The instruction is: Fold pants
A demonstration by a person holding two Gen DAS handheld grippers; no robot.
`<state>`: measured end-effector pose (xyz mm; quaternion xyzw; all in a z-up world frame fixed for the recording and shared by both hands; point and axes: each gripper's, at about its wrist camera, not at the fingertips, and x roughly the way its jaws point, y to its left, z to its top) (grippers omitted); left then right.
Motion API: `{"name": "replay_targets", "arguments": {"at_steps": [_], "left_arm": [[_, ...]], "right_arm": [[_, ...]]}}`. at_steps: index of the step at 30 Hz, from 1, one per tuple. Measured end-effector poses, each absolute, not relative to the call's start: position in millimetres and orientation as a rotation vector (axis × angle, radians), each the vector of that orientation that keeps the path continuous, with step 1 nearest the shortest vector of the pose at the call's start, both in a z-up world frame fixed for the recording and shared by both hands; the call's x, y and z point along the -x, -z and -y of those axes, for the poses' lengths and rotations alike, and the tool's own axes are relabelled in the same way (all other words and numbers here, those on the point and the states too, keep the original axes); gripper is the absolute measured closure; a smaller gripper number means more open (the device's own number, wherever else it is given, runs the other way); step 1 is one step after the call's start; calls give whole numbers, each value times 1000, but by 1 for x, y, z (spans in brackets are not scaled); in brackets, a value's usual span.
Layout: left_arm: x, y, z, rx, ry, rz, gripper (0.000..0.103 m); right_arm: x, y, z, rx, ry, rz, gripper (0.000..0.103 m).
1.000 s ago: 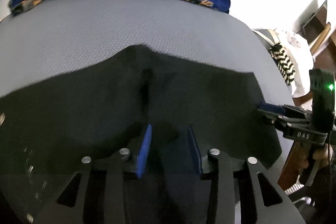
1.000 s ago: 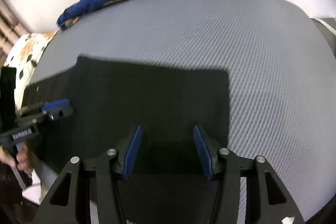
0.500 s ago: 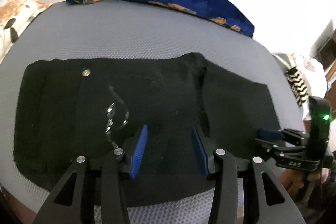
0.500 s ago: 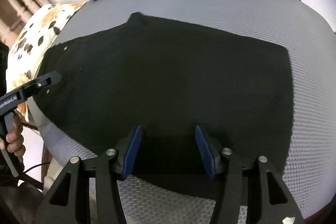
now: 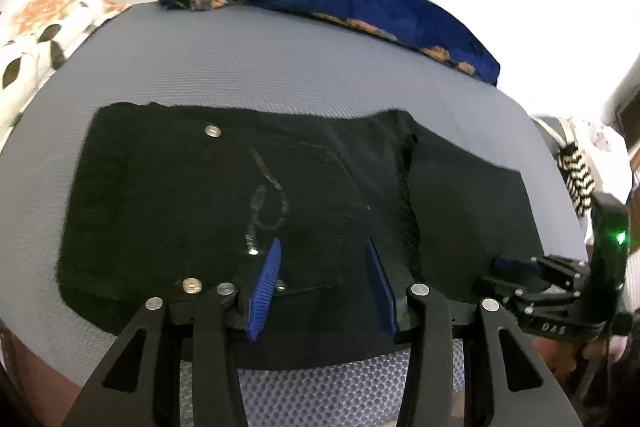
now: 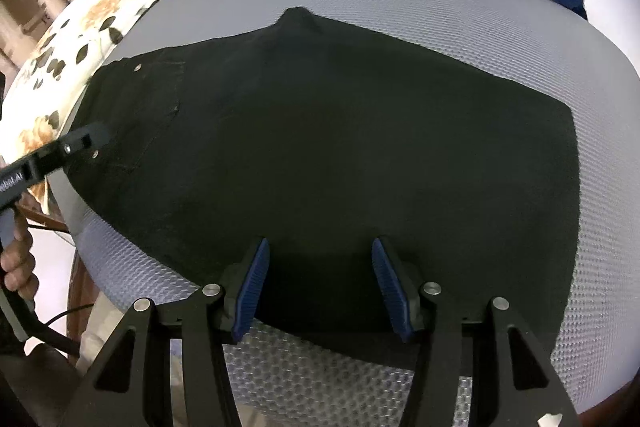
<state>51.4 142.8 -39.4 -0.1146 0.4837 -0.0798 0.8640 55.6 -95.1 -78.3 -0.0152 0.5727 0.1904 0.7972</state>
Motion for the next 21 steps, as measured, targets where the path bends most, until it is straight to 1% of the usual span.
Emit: {"name": "replay_targets", "arguments": {"at_steps": [8, 13, 17, 21], "left_arm": [[-49, 14, -186, 338, 153, -977, 56], [-42, 5, -231, 409, 120, -976, 53], [-30, 6, -279, 470, 58, -968, 52], [-14, 22, -317, 590, 12, -980, 52]], "right_arm": [[-55, 78, 73, 60, -466, -1231, 51], [-57, 78, 57, 61, -515, -1236, 51], [-58, 78, 43, 61, -556, -1237, 51], [-61, 77, 28, 49, -605, -1242, 50]]}}
